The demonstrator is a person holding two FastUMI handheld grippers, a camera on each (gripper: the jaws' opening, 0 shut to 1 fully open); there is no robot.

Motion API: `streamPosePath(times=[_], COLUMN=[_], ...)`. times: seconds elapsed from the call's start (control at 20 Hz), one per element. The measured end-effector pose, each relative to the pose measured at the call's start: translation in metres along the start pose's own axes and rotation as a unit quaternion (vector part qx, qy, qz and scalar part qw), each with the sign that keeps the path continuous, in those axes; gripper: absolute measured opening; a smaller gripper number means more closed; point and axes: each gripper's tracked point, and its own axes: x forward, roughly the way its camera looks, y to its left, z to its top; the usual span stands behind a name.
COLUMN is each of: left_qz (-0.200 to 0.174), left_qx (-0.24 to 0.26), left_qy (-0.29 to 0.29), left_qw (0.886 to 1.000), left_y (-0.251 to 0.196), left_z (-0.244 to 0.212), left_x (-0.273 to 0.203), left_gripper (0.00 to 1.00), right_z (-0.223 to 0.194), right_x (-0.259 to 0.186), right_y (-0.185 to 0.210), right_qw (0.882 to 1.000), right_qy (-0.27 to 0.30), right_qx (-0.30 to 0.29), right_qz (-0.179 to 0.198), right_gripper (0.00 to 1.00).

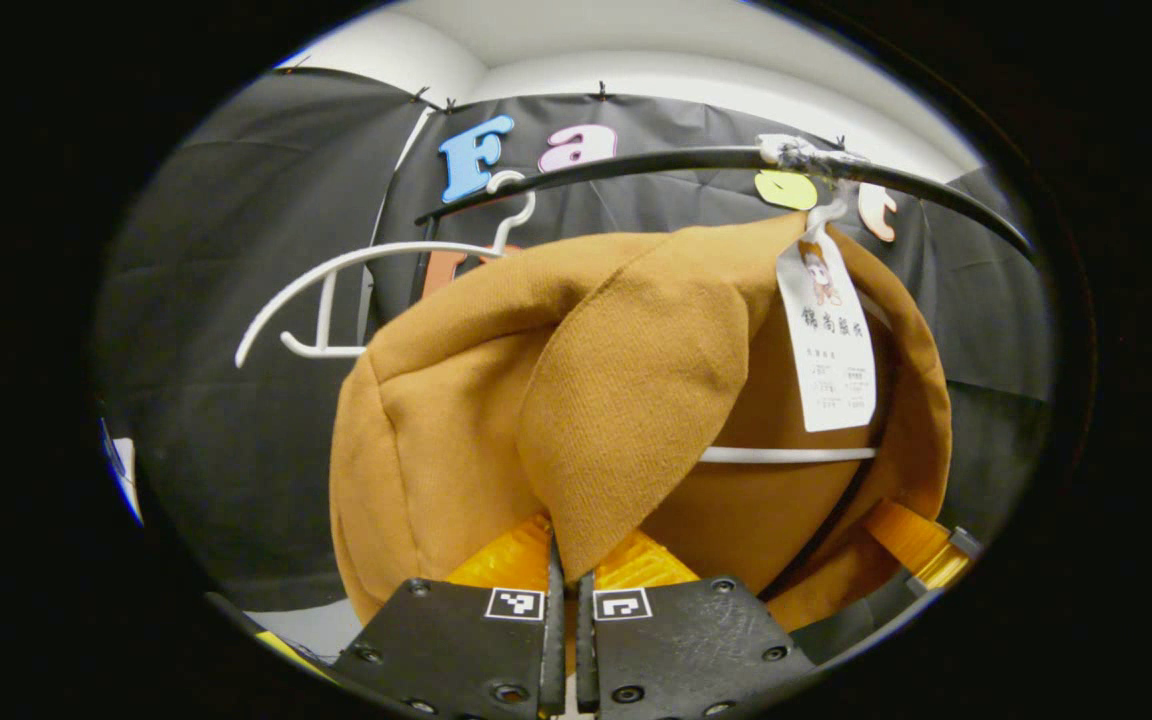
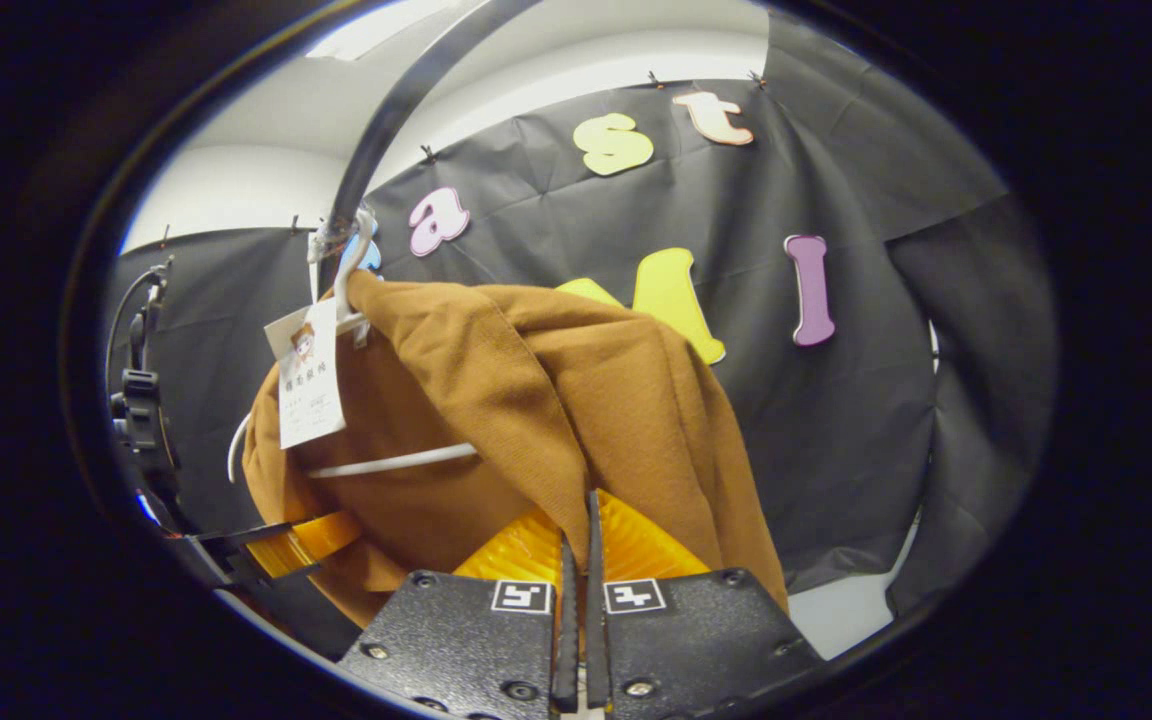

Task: Grasp the clothes on the hanger with both hands and then place them into the laundry hamper below.

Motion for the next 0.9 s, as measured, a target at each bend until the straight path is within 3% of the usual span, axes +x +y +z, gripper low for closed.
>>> streamPosePath(times=[0.05, 0.3, 0.55, 0.9], left_qz=[0.005, 0.019, 0.014, -0.013], left_qx=[0.005, -0.008, -0.005, 0.0], left_qy=[-0.009, -0.039, -0.057, -0.063], left_qw=[1.0, 0.999, 0.998, 0.998], left_y=[0.005, 0.029, 0.042, 0.051], left_z=[0.005, 0.035, 0.064, 0.091], left_x=[-0.005, -0.028, -0.048, -0.063], left_gripper=[0.04, 0.04, 0.04, 0.04], right_z=[0.007, 0.045, 0.068, 0.082], right_x=[-0.004, -0.017, -0.021, -0.015], right_y=[-0.006, -0.028, -0.035, -0.042], right_qw=[1.0, 0.998, 0.995, 0.988], right_qy=[-0.011, -0.053, -0.07, -0.107], right_qx=[-0.004, 0.014, 0.072, 0.114], right_qz=[-0.009, -0.027, 0.001, 0.002], right_gripper=[0.06, 0.06, 0.06, 0.05])
